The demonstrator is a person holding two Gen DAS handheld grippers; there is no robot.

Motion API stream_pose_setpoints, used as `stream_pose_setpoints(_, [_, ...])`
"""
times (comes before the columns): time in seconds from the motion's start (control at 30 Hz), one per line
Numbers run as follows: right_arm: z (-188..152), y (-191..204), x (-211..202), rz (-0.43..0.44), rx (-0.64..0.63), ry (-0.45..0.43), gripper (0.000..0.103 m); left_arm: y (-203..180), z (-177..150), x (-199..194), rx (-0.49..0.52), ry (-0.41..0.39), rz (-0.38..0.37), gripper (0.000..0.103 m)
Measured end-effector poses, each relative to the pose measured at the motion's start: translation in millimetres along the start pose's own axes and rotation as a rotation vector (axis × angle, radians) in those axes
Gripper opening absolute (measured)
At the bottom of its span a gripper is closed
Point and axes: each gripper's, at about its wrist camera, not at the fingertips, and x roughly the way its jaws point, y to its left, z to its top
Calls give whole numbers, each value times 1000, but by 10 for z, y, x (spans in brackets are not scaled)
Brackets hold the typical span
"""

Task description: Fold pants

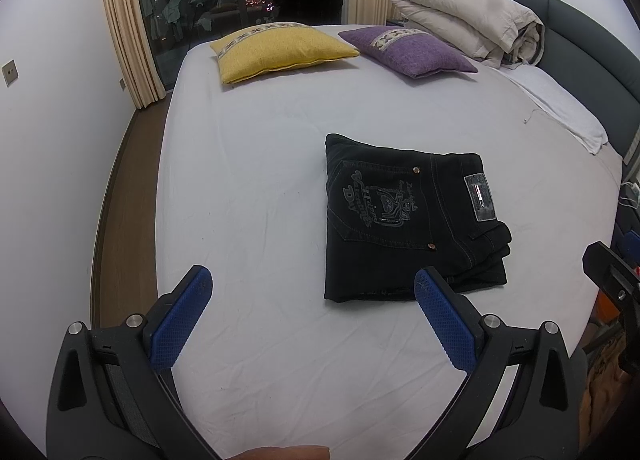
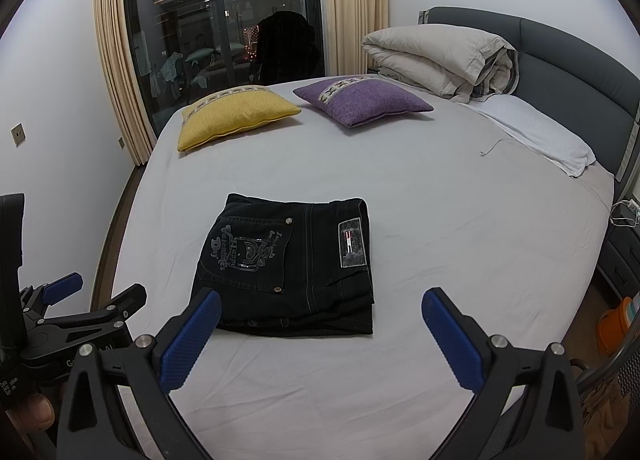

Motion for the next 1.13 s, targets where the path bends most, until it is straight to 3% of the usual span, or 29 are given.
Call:
stream_pose_setpoints(0.87, [-106,14,31,2,-3,9,103,6,-60,37,4,11,-6,103])
stream_pose_setpoints(1.13, [-166,22,42,3,-3,18,103,1,-58,-29,23,-27,-5,103])
